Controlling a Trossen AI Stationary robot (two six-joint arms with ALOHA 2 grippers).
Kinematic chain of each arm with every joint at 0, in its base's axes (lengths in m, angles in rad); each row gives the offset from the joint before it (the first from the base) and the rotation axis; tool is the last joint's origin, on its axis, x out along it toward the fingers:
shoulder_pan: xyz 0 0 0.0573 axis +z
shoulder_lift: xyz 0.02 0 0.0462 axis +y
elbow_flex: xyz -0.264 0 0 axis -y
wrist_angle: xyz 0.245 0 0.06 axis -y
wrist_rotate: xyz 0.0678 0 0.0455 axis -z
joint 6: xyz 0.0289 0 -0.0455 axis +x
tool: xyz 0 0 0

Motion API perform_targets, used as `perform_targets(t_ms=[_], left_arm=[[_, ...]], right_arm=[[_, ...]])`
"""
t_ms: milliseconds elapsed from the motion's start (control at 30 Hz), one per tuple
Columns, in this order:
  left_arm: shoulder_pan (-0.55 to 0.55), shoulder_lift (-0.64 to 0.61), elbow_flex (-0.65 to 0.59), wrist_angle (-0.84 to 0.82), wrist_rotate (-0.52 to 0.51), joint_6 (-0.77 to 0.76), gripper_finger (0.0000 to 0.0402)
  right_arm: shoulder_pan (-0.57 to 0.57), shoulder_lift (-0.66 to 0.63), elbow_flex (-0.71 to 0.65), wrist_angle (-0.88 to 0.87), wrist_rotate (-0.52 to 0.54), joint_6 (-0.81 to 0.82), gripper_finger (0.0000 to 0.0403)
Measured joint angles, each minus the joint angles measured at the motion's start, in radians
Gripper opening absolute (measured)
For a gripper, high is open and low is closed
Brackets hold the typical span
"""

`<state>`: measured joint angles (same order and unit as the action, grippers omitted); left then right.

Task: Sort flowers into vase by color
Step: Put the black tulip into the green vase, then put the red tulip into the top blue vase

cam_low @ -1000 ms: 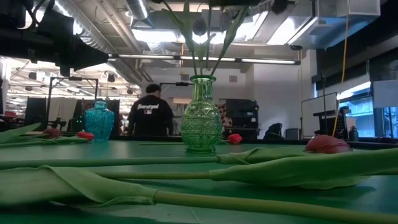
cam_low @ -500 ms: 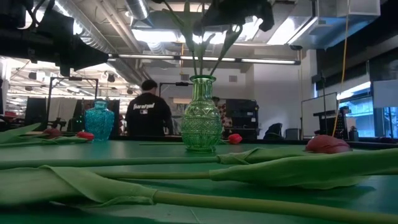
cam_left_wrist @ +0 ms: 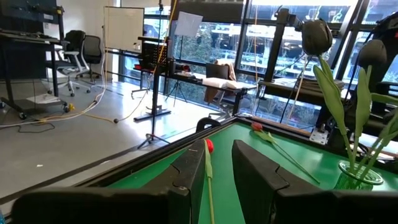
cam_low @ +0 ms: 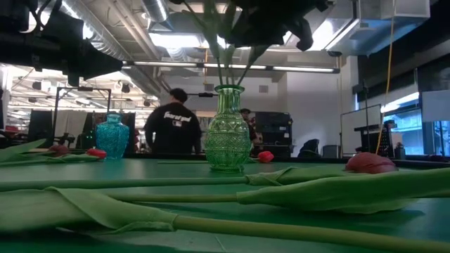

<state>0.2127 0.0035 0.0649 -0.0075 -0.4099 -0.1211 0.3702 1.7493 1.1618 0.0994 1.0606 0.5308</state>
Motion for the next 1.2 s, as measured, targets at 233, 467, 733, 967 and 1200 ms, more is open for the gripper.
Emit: perform_targets(t_ms=[233,467,733,967,1200], left_arm=[[0.000,0.000,0.000,0.000,0.000,0.000,0.0079],[0.000,0.000,0.000,0.000,0.000,0.000,0.0079],[0.000,0.000,0.000,0.000,0.000,0.000,0.0079],[0.000,0.000,0.000,0.000,0.000,0.000,0.0079],[0.000,0.000,0.000,0.000,0.000,0.000,0.0079]], right_arm=[[0.002,-0.007,0.000,-0.012,-0.115,0.019,0.0145],[0.003,-0.066,0.000,-0.225,-0.246,0.136,0.0161],[0.048,-0.130,0.000,-0.443,-0.348,0.222,0.0161],[0.182,-0.180,0.000,-0.742,-0.338,0.525,0.0161],[0.325,-0.190,0.000,-1.106,-0.426,0.958,0.0161]])
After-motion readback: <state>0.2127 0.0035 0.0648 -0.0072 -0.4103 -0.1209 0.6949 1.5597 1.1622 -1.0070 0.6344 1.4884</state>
